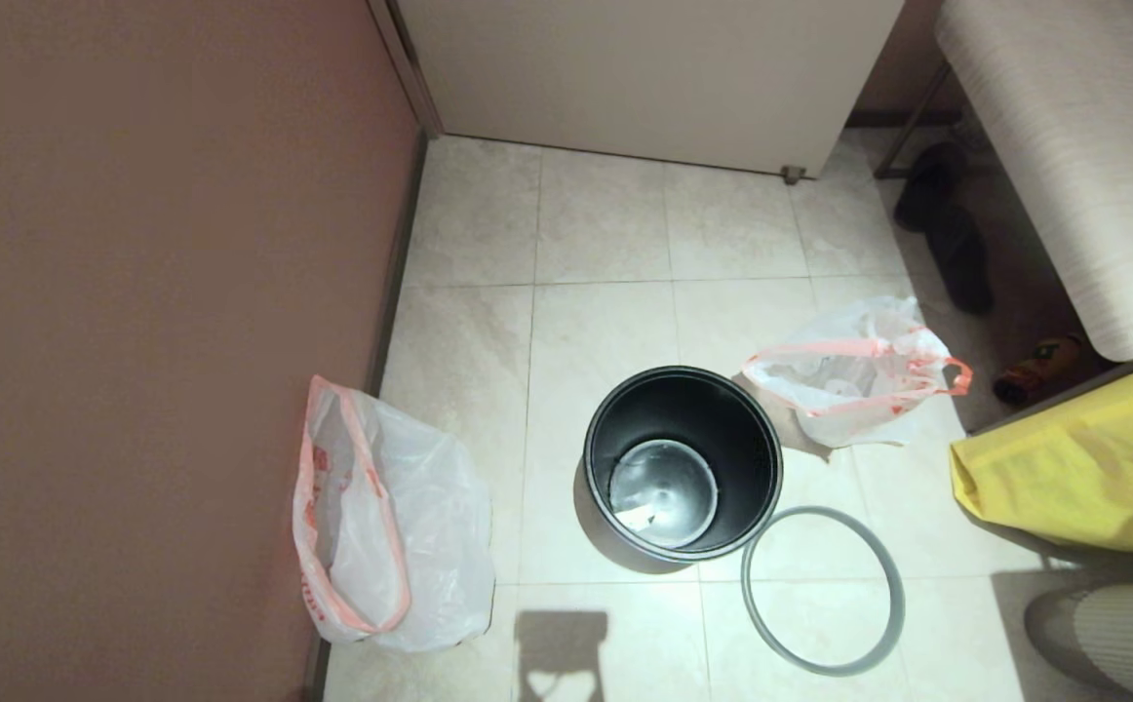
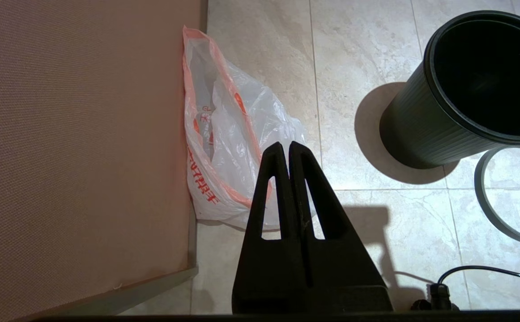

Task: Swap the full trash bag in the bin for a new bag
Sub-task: Pick up a new trash bag

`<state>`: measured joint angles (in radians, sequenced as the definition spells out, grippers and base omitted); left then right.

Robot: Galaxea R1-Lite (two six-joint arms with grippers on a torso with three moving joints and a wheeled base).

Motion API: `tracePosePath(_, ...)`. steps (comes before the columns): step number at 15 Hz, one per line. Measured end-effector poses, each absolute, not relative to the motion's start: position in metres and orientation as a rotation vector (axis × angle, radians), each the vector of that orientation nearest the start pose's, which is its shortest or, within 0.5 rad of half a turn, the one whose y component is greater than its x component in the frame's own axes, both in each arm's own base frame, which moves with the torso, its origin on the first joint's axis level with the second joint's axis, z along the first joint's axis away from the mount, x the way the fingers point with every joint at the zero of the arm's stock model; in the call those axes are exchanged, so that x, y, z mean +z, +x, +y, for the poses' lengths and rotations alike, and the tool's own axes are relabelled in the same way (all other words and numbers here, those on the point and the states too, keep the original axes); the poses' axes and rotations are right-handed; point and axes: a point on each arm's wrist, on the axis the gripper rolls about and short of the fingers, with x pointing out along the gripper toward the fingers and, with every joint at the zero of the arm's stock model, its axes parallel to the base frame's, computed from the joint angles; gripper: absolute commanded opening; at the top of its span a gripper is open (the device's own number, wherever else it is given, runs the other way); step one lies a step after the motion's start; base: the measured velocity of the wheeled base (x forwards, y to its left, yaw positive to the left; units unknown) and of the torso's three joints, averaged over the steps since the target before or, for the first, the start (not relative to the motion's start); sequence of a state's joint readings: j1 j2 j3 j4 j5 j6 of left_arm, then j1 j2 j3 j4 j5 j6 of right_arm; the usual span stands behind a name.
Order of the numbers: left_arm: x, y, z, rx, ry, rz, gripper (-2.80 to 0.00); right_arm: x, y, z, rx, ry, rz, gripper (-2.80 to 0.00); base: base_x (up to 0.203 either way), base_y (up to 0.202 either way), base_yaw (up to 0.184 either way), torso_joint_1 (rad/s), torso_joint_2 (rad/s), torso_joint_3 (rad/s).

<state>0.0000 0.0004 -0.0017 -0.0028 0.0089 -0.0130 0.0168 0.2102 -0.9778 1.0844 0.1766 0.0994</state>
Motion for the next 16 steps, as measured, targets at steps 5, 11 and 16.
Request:
tracePosePath(5,0.076,-0.023,0.0,0.009,-0.013,-0.004,-2.8,0.188,-0.117,0.002,0.157,0.113,0.246,-2.8,0.0,0.0,0.0,0.0,0.0,0.0)
tracePosePath(11,0.076,-0.023,0.0,0.009,-0.013,-0.004,-2.8,0.147,-0.071,0.001,0.072,0.081,0.026,-2.8,0.0,0.0,0.0,0.0,0.0,0.0)
tracePosePath(16,0.076,-0.023,0.0,0.009,-0.013,-0.004,-2.8,0.095,-0.032,0.0,0.01,0.055,-0.003,-2.8,0.0,0.0,0.0,0.0,0.0,0.0)
